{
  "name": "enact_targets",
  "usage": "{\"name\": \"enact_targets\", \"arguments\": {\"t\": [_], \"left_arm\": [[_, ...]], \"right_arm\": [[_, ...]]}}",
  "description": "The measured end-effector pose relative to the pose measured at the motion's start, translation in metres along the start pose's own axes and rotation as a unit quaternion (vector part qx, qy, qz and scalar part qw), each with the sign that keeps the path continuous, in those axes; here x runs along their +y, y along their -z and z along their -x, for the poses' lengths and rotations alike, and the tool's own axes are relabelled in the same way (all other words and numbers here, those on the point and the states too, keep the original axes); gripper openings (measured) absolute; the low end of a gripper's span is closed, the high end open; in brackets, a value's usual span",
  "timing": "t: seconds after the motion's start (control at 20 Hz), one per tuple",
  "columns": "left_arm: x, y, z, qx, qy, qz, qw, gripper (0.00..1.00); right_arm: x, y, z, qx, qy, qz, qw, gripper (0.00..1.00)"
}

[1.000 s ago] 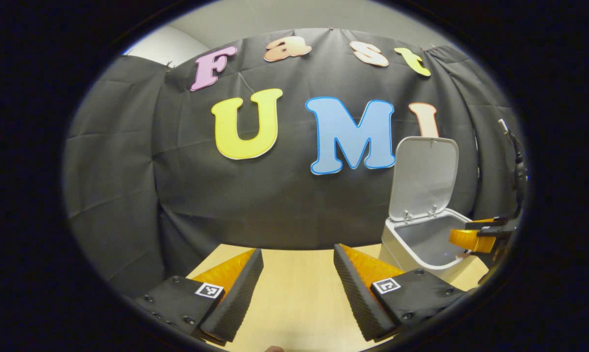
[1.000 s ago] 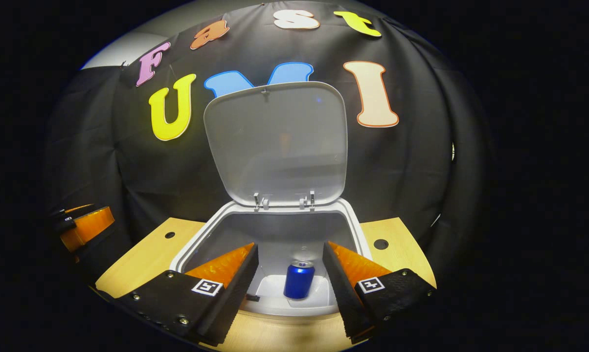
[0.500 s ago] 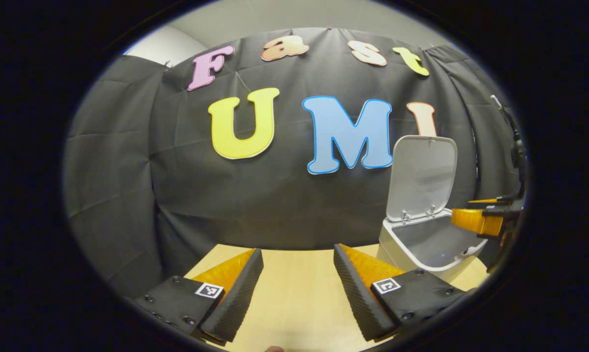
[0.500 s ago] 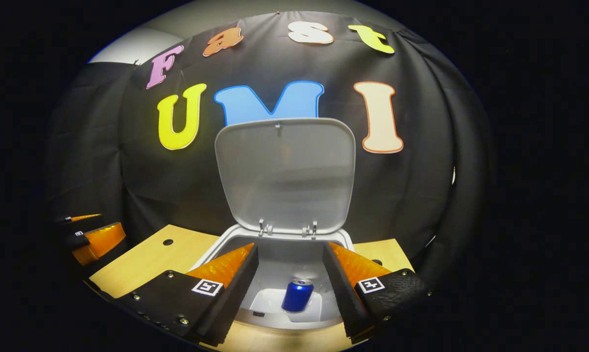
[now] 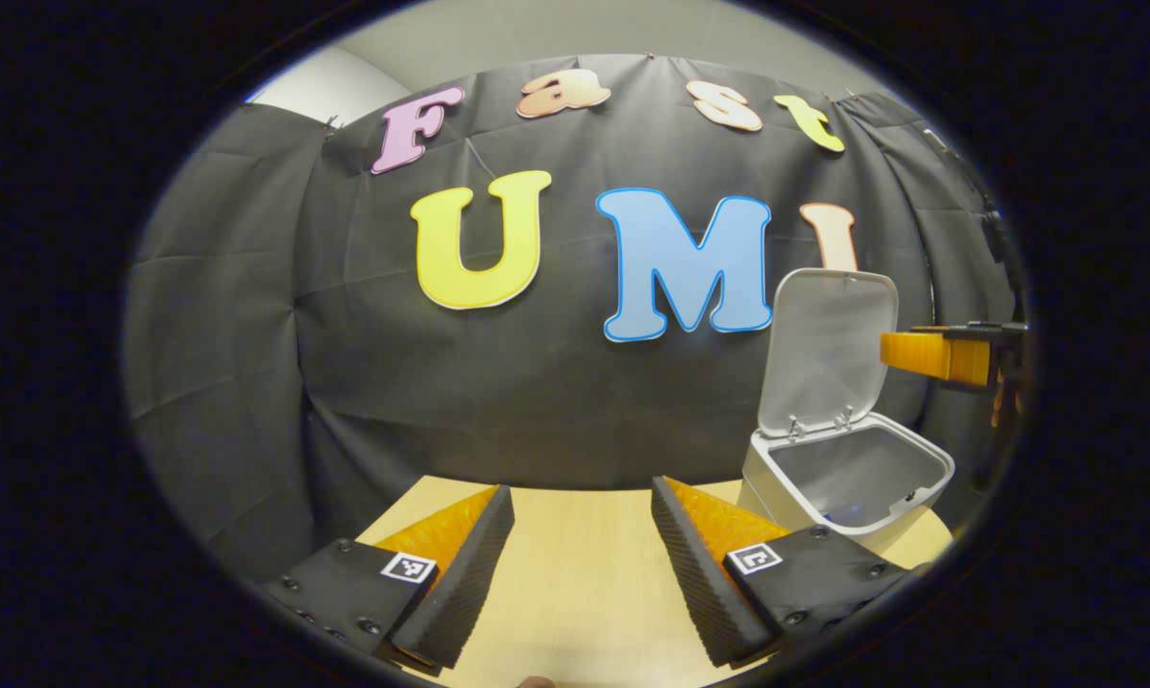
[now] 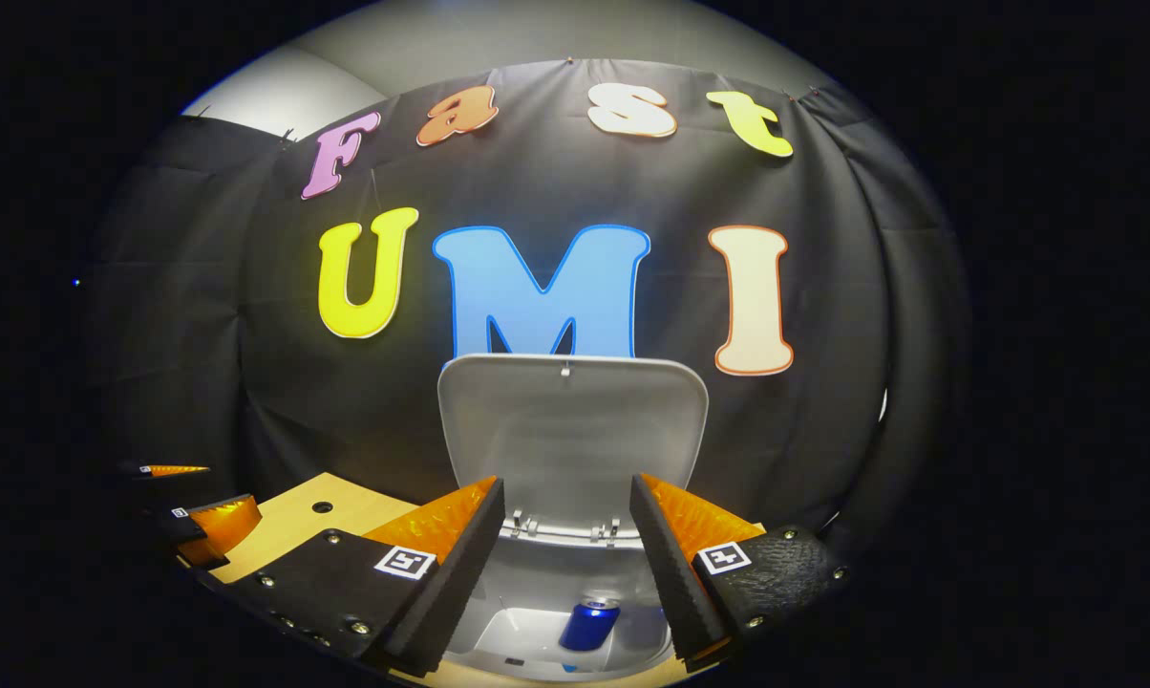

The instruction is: Press the lid of the desktop garbage bin to open it, pick up the crumpled paper on the desktop and throw it into the bin, then pick up the pop can on the desktop and drop it into the bin, and finally close the garbage bin lid.

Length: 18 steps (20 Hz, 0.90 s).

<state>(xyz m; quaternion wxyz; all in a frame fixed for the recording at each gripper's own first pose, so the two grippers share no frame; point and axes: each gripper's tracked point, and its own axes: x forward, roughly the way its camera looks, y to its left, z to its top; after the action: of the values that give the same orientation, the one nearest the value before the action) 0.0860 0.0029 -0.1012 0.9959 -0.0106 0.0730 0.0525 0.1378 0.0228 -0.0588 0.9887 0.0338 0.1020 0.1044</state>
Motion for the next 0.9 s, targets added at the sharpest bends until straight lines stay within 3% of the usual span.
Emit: {"name": "enact_targets", "arguments": {"t": [0.65,0.7,0.9], "left_arm": [[0.010,-0.004,0.005,-0.003,-0.003,0.011,1.000,1.00],[0.010,-0.005,0.005,-0.003,-0.003,0.010,1.000,0.95],[0.016,-0.009,0.005,-0.004,-0.004,0.010,1.000,0.93]], "right_arm": [[-0.007,-0.069,-0.021,-0.069,0.026,-0.003,0.997,0.84],[-0.009,-0.072,-0.023,-0.072,0.028,-0.002,0.997,0.84],[-0.015,-0.088,-0.033,-0.090,0.038,-0.003,0.995,0.84]]}}
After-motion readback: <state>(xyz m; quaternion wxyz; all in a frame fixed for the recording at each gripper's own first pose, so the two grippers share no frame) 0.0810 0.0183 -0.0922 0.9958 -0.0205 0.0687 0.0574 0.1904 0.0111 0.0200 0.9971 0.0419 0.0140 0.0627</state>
